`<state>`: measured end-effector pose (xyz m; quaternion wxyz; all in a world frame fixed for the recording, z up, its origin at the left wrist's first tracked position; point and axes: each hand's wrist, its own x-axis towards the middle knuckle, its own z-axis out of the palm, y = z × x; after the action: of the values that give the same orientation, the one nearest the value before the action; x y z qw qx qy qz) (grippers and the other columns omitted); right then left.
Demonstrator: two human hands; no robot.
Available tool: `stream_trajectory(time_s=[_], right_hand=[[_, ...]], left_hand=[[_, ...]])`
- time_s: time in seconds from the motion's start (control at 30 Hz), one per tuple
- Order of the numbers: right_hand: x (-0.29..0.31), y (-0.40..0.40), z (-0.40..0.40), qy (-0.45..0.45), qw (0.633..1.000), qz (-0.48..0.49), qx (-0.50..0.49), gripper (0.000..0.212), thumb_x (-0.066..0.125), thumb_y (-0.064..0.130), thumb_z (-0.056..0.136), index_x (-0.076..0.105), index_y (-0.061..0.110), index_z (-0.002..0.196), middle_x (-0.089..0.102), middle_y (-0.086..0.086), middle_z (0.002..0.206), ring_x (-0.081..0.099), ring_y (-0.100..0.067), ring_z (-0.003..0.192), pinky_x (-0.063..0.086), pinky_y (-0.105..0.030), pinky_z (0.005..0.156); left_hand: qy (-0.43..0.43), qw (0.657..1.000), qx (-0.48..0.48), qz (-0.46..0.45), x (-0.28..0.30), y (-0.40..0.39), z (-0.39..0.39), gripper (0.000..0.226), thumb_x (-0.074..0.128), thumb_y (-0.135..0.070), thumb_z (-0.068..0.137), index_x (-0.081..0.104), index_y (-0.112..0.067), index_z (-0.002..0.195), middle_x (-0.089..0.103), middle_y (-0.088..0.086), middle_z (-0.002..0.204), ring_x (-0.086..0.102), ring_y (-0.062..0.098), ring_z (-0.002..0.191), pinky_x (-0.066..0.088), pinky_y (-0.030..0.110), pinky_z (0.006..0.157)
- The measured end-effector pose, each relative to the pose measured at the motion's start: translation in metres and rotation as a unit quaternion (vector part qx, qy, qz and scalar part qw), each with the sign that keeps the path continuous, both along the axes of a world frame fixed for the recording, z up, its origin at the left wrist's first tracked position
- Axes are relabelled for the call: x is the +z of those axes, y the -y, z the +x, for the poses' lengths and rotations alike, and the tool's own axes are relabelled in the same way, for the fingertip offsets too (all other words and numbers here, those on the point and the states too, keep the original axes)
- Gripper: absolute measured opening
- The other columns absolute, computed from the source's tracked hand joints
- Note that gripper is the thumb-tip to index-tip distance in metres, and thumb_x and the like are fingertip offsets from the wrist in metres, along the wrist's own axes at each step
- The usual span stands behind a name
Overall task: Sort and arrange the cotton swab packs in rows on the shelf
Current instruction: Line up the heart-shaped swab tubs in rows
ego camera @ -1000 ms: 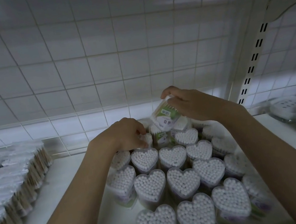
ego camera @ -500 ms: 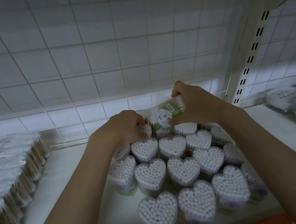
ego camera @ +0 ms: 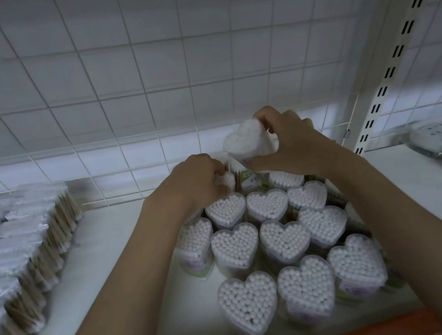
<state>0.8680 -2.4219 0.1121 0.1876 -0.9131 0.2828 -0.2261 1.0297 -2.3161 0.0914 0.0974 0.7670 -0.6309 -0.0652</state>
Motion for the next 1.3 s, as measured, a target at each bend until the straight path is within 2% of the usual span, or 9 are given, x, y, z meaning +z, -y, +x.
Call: stream_trajectory(time_s=[0.07, 0.17, 0.3, 0.47, 0.63, 0.73, 0.9, 1.07, 1.3], right_hand=[[0.000, -0.001, 0.001, 0.016, 0.999, 0.044, 0.014, 0.059, 0.074, 0.047, 0.067, 0.036, 0.026, 0.108, 0.046, 0.016, 0.092, 0.049, -0.009, 0.087, 0.039, -0.020, 0.068], [0.000, -0.004, 0.002, 0.036, 0.996, 0.071, 0.032, 0.063, 0.073, 0.038, 0.070, 0.032, 0.023, 0.116, 0.049, 0.011, 0.089, 0.053, -0.004, 0.074, 0.041, -0.010, 0.050], [-0.005, -0.006, 0.004, 0.014, 0.998, 0.054, 0.022, 0.060, 0.070, 0.040, 0.070, 0.036, 0.029, 0.118, 0.051, 0.013, 0.092, 0.056, -0.007, 0.073, 0.042, -0.018, 0.054], [-0.017, -0.005, 0.007, -0.027, 0.999, 0.034, -0.002, 0.057, 0.072, 0.038, 0.072, 0.033, 0.020, 0.110, 0.046, 0.012, 0.087, 0.053, -0.008, 0.074, 0.038, -0.022, 0.052], [-0.023, -0.006, 0.010, -0.080, 0.996, 0.025, -0.001, 0.062, 0.070, 0.041, 0.074, 0.035, 0.021, 0.121, 0.044, 0.002, 0.102, 0.050, -0.017, 0.084, 0.036, -0.024, 0.062], [-0.025, -0.007, 0.012, -0.140, 0.990, 0.014, -0.015, 0.062, 0.068, 0.049, 0.075, 0.039, 0.022, 0.123, 0.041, 0.003, 0.104, 0.047, -0.018, 0.094, 0.037, -0.030, 0.075], [-0.026, -0.005, 0.008, -0.164, 0.985, 0.048, -0.014, 0.052, 0.067, 0.053, 0.073, 0.044, 0.029, 0.113, 0.044, 0.006, 0.101, 0.046, -0.015, 0.091, 0.035, -0.029, 0.069], [-0.025, -0.001, 0.009, -0.200, 0.979, 0.029, -0.011, 0.045, 0.062, 0.052, 0.078, 0.051, 0.025, 0.112, 0.050, 0.004, 0.099, 0.048, -0.017, 0.095, 0.040, -0.032, 0.078], [-0.018, 0.012, 0.010, -0.195, 0.981, 0.001, 0.011, 0.044, 0.052, 0.044, 0.089, 0.053, 0.018, 0.124, 0.052, -0.002, 0.120, 0.046, -0.013, 0.097, 0.035, -0.026, 0.082]], left_hand=[[-0.005, 1.000, -0.003, -0.008, -0.002, -0.002, 0.000, 0.044, 0.060, -0.035, 0.086, 0.055, -0.016, 0.125, 0.051, 0.007, 0.122, 0.047, 0.024, 0.115, 0.040, 0.036, 0.095], [-0.006, 1.000, -0.006, -0.020, -0.004, -0.004, 0.000, 0.042, 0.058, -0.036, 0.088, 0.055, -0.016, 0.125, 0.051, 0.007, 0.122, 0.048, 0.024, 0.114, 0.040, 0.038, 0.096], [0.001, 1.000, -0.012, -0.025, -0.004, -0.005, 0.000, 0.039, 0.054, -0.039, 0.089, 0.060, -0.013, 0.118, 0.053, 0.007, 0.115, 0.051, 0.025, 0.108, 0.043, 0.040, 0.092], [0.013, 0.999, -0.011, -0.030, -0.005, -0.005, 0.001, 0.037, 0.052, -0.040, 0.089, 0.065, -0.010, 0.108, 0.057, 0.008, 0.108, 0.055, 0.025, 0.100, 0.046, 0.040, 0.087], [0.025, 0.999, -0.011, -0.035, -0.005, -0.004, 0.001, 0.032, 0.052, -0.039, 0.088, 0.067, -0.012, 0.096, 0.061, 0.006, 0.098, 0.056, 0.024, 0.095, 0.047, 0.040, 0.082], [0.022, 0.999, -0.007, -0.037, -0.006, -0.003, 0.001, 0.033, 0.053, -0.040, 0.087, 0.065, -0.013, 0.102, 0.061, 0.004, 0.104, 0.055, 0.023, 0.099, 0.045, 0.040, 0.086], [0.016, 0.999, -0.002, -0.044, -0.008, -0.002, 0.001, 0.032, 0.053, -0.040, 0.087, 0.064, -0.017, 0.106, 0.061, 0.001, 0.109, 0.053, 0.022, 0.104, 0.040, 0.035, 0.088], [0.016, 0.999, -0.002, -0.045, -0.008, -0.001, 0.001, 0.032, 0.053, -0.040, 0.087, 0.063, -0.021, 0.109, 0.060, -0.001, 0.112, 0.053, 0.021, 0.107, 0.038, 0.033, 0.089], [0.016, 1.000, -0.007, -0.018, -0.003, 0.002, 0.004, 0.034, 0.056, -0.041, 0.086, 0.061, -0.023, 0.114, 0.059, -0.004, 0.114, 0.054, 0.019, 0.106, 0.041, 0.029, 0.085]])
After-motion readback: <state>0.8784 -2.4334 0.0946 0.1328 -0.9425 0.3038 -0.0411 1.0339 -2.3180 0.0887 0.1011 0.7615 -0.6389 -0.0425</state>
